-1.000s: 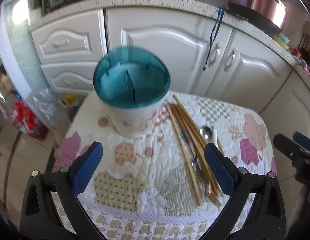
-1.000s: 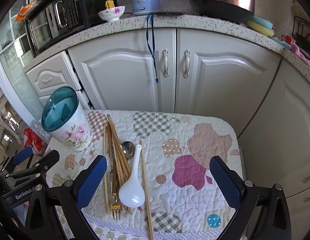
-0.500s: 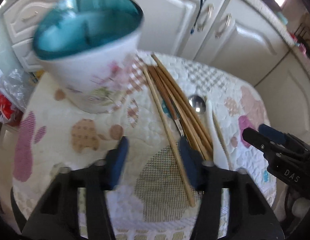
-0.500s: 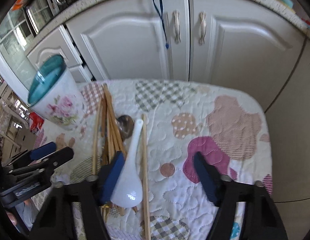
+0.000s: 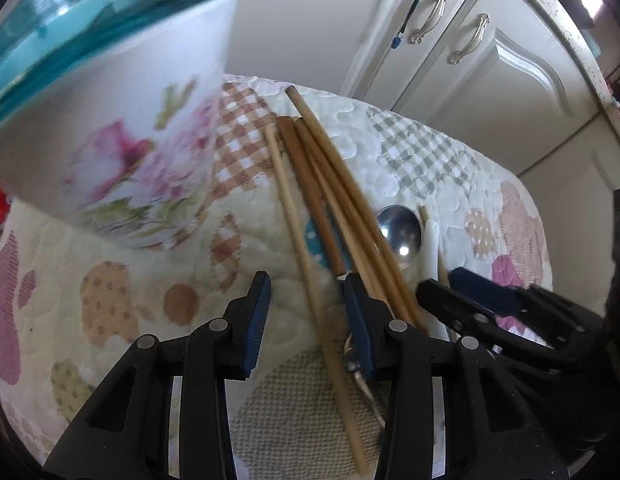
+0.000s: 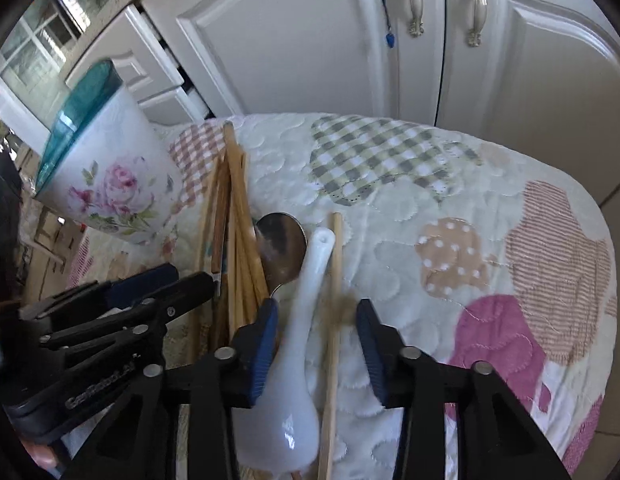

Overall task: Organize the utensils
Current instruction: 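Grasp a wooden chopstick with the left tool while the right tool grasps another chopstick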

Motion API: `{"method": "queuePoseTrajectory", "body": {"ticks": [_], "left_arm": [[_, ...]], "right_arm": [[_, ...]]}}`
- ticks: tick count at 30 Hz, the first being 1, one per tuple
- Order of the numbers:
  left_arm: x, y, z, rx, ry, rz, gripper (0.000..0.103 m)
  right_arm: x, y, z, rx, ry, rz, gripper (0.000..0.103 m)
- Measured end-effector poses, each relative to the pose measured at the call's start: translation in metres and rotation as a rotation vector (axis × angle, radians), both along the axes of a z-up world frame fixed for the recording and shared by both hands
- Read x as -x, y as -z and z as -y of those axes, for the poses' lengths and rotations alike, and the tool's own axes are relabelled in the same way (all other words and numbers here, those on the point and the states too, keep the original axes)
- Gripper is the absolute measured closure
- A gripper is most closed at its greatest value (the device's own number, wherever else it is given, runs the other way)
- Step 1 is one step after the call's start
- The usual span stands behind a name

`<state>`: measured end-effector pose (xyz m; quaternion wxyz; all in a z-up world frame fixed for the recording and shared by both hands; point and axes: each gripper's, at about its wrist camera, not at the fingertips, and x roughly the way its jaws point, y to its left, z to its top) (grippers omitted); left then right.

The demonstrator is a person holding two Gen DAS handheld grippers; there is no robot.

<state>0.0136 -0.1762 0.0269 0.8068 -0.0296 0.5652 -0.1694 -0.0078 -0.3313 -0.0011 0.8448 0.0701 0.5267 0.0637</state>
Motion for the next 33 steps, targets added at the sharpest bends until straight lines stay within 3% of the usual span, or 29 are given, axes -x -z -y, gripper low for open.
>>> {"method": "queuePoseTrajectory", "body": {"ticks": [2, 5, 12, 13, 14, 15, 18, 20, 22, 26, 33], "left_arm": [[-0.002, 0.001, 0.002, 0.003, 0.009, 0.004, 0.069], [0.001, 0.000, 0.002, 0.052, 0.057, 0.010, 0.093], [0.022, 0.002, -0.023, 0.057, 0.114, -0.007, 0.096], [0.025, 0.000, -0.026, 0.043, 0.119, 0.001, 0.097], [0.027, -0.001, -0.027, 0.034, 0.121, 0.005, 0.097], [0.028, -0.002, -0.029, 0.031, 0.122, 0.003, 0.097], [0.034, -0.004, -0.038, 0.031, 0.118, -0.003, 0.097], [0.037, -0.008, -0.046, 0.015, 0.110, 0.011, 0.098], [0.038, -0.010, -0.055, 0.010, 0.104, 0.008, 0.098], [0.041, -0.008, -0.073, 0.001, 0.090, -0.011, 0.098], [0.051, -0.012, -0.084, 0.019, 0.082, -0.012, 0.098]], "right_arm": [[-0.003, 0.003, 0.003, 0.001, 0.020, 0.001, 0.079], [0.001, 0.004, 0.009, -0.011, 0.020, -0.003, 0.081], [0.032, -0.005, 0.030, 0.011, 0.057, -0.039, 0.082], [0.033, -0.012, 0.029, -0.012, 0.057, -0.011, 0.078], [0.032, -0.018, 0.027, -0.034, 0.051, 0.018, 0.065], [0.029, -0.024, 0.022, -0.047, 0.040, 0.041, 0.059], [0.015, -0.028, -0.001, -0.055, -0.048, 0.037, 0.058], [0.006, -0.021, -0.013, -0.026, -0.079, 0.006, 0.071], [0.000, -0.003, -0.021, -0.014, -0.090, -0.035, 0.075], [0.005, 0.000, -0.011, -0.137, -0.078, -0.045, 0.093], [0.079, 0.002, 0.000, -0.227, -0.095, -0.106, 0.097]]}}
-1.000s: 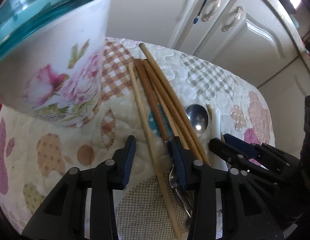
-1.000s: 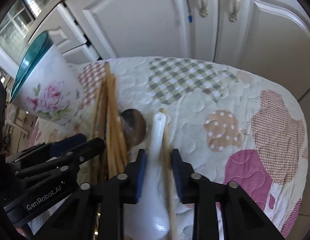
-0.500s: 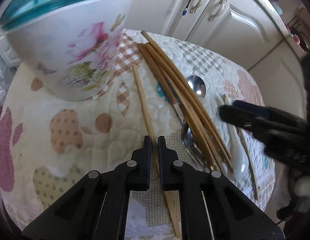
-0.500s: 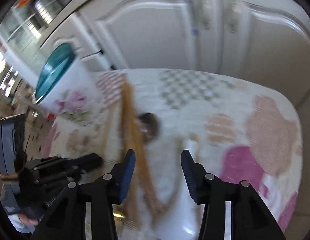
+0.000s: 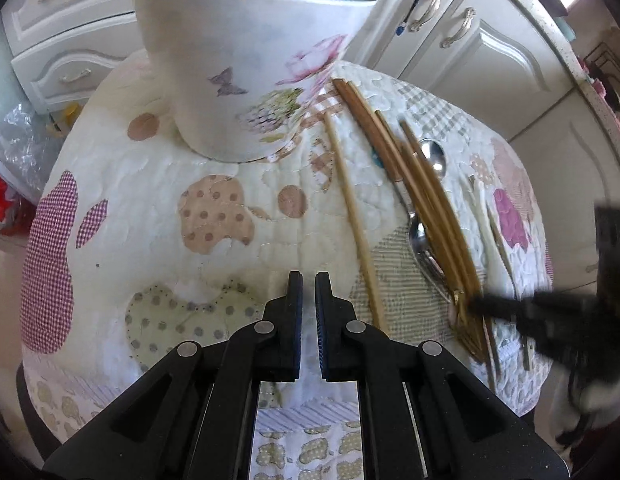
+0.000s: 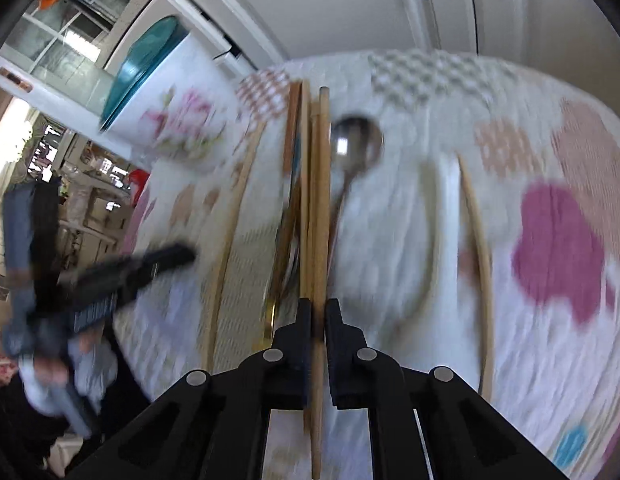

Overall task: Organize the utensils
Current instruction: 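Grasp a wooden chopstick with the left tool while the right tool grasps another chopstick, then lift the chopsticks off the cloth with both tools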

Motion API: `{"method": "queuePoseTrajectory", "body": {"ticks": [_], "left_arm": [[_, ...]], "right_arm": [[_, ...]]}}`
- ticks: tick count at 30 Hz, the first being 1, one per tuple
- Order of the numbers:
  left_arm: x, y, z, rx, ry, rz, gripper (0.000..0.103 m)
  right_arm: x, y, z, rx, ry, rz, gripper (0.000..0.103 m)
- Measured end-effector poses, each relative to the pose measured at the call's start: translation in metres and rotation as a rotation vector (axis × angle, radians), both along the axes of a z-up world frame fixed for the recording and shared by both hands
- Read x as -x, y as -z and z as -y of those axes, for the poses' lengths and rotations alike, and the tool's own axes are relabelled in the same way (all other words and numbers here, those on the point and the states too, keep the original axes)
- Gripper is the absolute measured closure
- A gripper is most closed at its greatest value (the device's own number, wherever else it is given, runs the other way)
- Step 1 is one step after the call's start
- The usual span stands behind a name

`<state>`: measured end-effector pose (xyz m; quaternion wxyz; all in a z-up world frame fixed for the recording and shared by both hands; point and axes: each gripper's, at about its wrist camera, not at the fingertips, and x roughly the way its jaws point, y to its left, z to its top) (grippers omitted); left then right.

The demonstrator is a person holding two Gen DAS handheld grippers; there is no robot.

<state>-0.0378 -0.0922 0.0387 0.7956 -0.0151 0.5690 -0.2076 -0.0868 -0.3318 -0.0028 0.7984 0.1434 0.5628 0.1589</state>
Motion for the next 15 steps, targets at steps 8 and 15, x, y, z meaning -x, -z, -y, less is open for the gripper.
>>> {"method": "queuePoseTrajectory", "body": {"ticks": [8, 15], "left_arm": [[-0.013, -0.002, 0.030, 0.024, -0.009, 0.019, 0.087], [-0.030, 0.011, 0.054, -0.039, -0.021, 0.048, 0.086]], "right_arm": [[0.033, -0.006, 0.000, 0.036, 0.026, 0.017, 0.095], [-0.039, -0.013, -0.003, 0.049, 0.068, 0.079, 0.094]]}}
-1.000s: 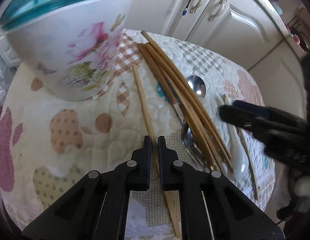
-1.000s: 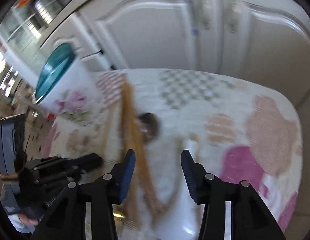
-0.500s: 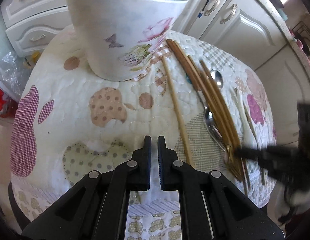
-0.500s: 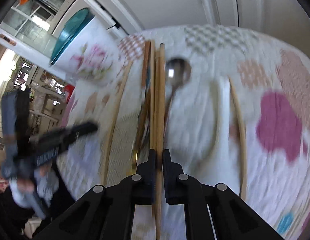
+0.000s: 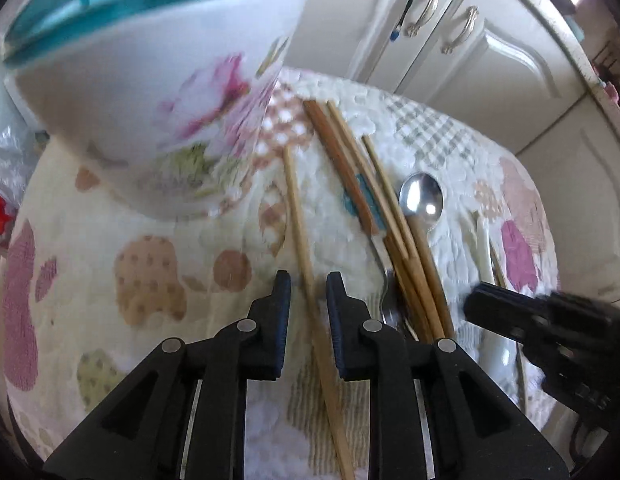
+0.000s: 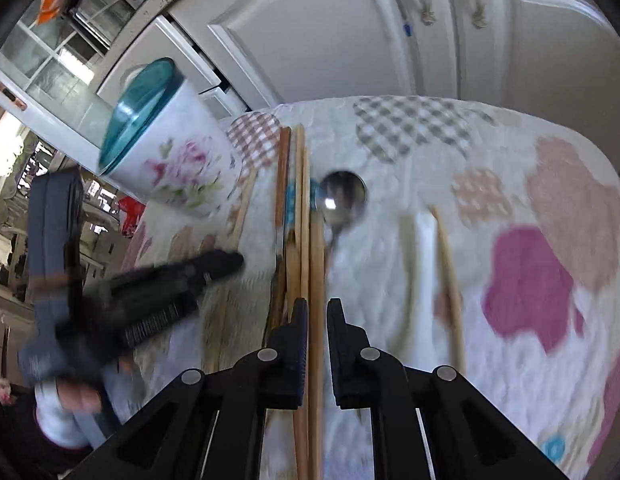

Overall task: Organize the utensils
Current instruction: 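Lift the chopsticks off the cloth with both tools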

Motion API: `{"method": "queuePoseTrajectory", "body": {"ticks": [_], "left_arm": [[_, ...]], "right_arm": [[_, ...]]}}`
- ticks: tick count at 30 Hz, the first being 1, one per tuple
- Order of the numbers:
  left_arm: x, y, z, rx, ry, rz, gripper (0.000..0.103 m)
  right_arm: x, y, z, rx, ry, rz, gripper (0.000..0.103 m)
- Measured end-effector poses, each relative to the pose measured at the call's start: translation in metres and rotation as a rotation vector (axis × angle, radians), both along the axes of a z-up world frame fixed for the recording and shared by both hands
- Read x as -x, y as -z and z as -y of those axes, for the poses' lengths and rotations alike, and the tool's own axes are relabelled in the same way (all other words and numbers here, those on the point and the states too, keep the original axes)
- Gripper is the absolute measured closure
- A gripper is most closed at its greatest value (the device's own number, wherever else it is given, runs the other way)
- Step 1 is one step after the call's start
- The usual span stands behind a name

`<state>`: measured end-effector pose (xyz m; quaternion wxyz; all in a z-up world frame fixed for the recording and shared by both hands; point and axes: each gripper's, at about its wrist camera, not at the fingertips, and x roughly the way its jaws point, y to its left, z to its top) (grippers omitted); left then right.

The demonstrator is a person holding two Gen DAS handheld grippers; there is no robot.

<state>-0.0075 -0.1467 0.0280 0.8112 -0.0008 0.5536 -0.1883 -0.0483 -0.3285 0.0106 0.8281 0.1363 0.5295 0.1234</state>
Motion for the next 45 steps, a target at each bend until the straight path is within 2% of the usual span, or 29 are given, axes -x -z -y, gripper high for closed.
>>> {"method": "queuePoseTrajectory", "body": {"ticks": [1, 2, 5, 7, 13, 16, 18, 20, 23, 27, 30, 35, 37, 39, 41, 43, 44, 45], "left_arm": [[0.000, 0.000, 0.002, -0.013, 0.013, 0.002, 0.087], [0.001, 0.000, 0.002, -0.027, 0.028, 0.007, 0.096], [0.005, 0.001, -0.006, -0.020, 0.060, -0.004, 0.097], [0.012, 0.001, -0.014, -0.016, 0.072, -0.021, 0.099], [0.046, 0.001, -0.040, -0.004, 0.126, -0.071, 0.099], [0.051, -0.002, -0.039, -0.026, 0.139, -0.048, 0.099], [0.047, -0.004, -0.038, -0.034, 0.136, -0.037, 0.098], [0.038, -0.004, -0.037, -0.018, 0.111, -0.041, 0.096], [0.027, -0.005, -0.036, -0.019, 0.090, -0.026, 0.090], [0.014, -0.002, -0.033, -0.012, 0.061, -0.030, 0.086], [0.008, -0.001, -0.029, -0.020, 0.067, -0.021, 0.086], [-0.004, 0.004, -0.019, -0.039, 0.069, -0.012, 0.083], [-0.008, 0.004, -0.014, -0.052, 0.071, -0.003, 0.082], [-0.011, 0.005, -0.007, -0.074, 0.080, 0.005, 0.082], [-0.012, 0.005, -0.005, -0.089, 0.089, 0.015, 0.082], [-0.012, 0.006, -0.003, -0.091, 0.096, 0.030, 0.082], [-0.012, 0.007, -0.003, -0.086, 0.100, 0.037, 0.085], [-0.011, 0.008, -0.004, -0.083, 0.106, 0.045, 0.095]], "right_arm": [[-0.008, 0.002, -0.003, 0.003, -0.007, -0.007, 0.094], [-0.011, 0.003, -0.001, 0.008, -0.014, -0.011, 0.094], [-0.022, 0.011, -0.008, 0.042, -0.024, -0.021, 0.095], [-0.020, 0.011, -0.005, 0.019, -0.025, -0.028, 0.097], [0.016, 0.007, 0.016, 0.046, -0.022, -0.045, 0.098], [0.017, 0.005, 0.023, 0.051, 0.005, -0.020, 0.098], [0.008, 0.003, 0.016, 0.032, 0.001, -0.005, 0.096], [-0.004, 0.002, 0.000, 0.058, -0.036, 0.004, 0.090], [-0.020, 0.013, -0.021, 0.115, -0.065, -0.051, 0.089], [-0.027, 0.013, -0.026, 0.110, -0.056, -0.055, 0.089], [-0.025, 0.013, -0.019, 0.070, -0.053, -0.052, 0.096], [-0.002, 0.005, 0.017, 0.047, 0.003, -0.049, 0.096], [0.001, 0.005, 0.026, 0.078, 0.026, -0.055, 0.096], [-0.002, 0.009, 0.028, 0.084, 0.033, -0.070, 0.096], [-0.007, 0.010, 0.029, 0.094, 0.040, -0.082, 0.089], [-0.016, 0.014, 0.019, 0.110, 0.037, -0.076, 0.088], [-0.019, 0.015, 0.017, 0.113, 0.040, -0.073, 0.088], [-0.024, 0.015, 0.016, 0.113, 0.043, -0.063, 0.088]]}}
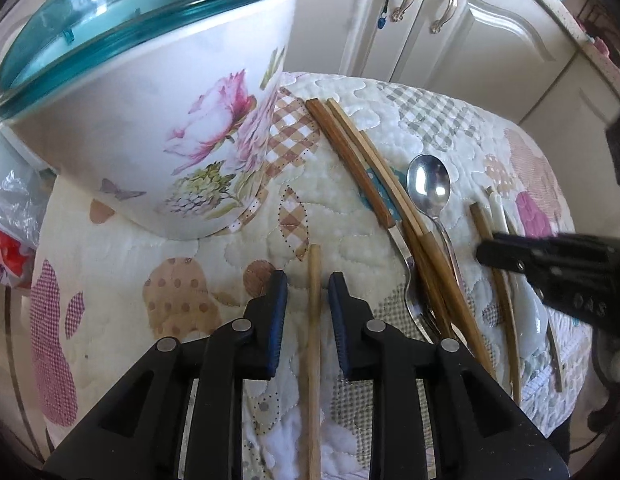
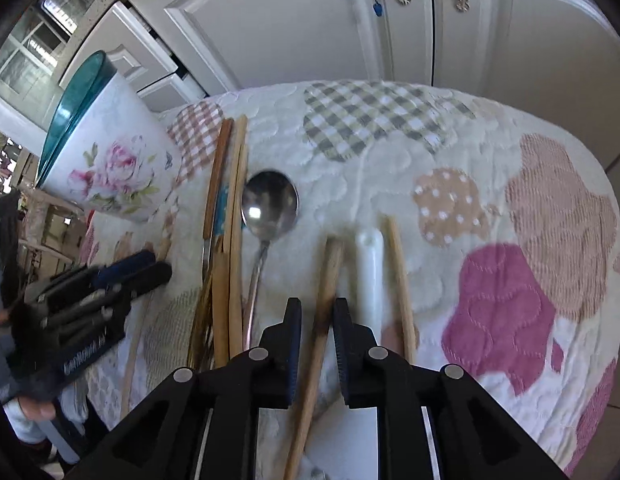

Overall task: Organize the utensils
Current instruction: 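Lift the chopsticks off the cloth with both tools, then lower both chopsticks into the teal-rimmed holder and open both tools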

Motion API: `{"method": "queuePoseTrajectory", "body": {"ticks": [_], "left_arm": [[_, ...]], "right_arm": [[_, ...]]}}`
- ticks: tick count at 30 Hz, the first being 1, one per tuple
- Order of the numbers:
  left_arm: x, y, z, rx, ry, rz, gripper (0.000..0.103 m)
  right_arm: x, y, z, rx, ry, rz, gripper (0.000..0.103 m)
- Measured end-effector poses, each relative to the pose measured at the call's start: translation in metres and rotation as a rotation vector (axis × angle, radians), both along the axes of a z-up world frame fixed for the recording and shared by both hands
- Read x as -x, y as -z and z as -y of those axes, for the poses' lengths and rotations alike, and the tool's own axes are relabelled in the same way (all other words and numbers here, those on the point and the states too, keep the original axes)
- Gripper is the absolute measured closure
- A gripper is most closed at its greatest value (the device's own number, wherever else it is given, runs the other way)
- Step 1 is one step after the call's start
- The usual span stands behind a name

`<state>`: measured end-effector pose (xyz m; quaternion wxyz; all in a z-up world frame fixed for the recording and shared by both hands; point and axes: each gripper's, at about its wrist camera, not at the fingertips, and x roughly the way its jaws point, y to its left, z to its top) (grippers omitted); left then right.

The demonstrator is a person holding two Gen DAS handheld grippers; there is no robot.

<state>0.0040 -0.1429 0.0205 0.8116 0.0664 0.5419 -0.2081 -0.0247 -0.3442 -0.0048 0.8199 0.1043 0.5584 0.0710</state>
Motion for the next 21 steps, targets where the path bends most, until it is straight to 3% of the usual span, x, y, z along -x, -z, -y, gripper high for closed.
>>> {"method": "queuePoseTrajectory", "body": {"ticks": [5, 10, 21], "left_arm": [[0.001, -0.008, -0.023, 0.109, -0.021, -0.069, 0.099], [0.013, -0.042, -0.047, 0.186, -0.018, -0.031, 0.099], [0.051, -0.147, -0.104, 0.309, 0.015, 0.134, 0.099]], "right_arm": [[-0.005, -0.007, -0.006, -0.024, -0.032, 0.015, 0.094], [0.012, -0.043, -0.002, -0.049, -0.053, 0.094, 0.095], [0.049, -0.151, -0.018, -0.060, -0.158, 0.310, 0.095]]}}
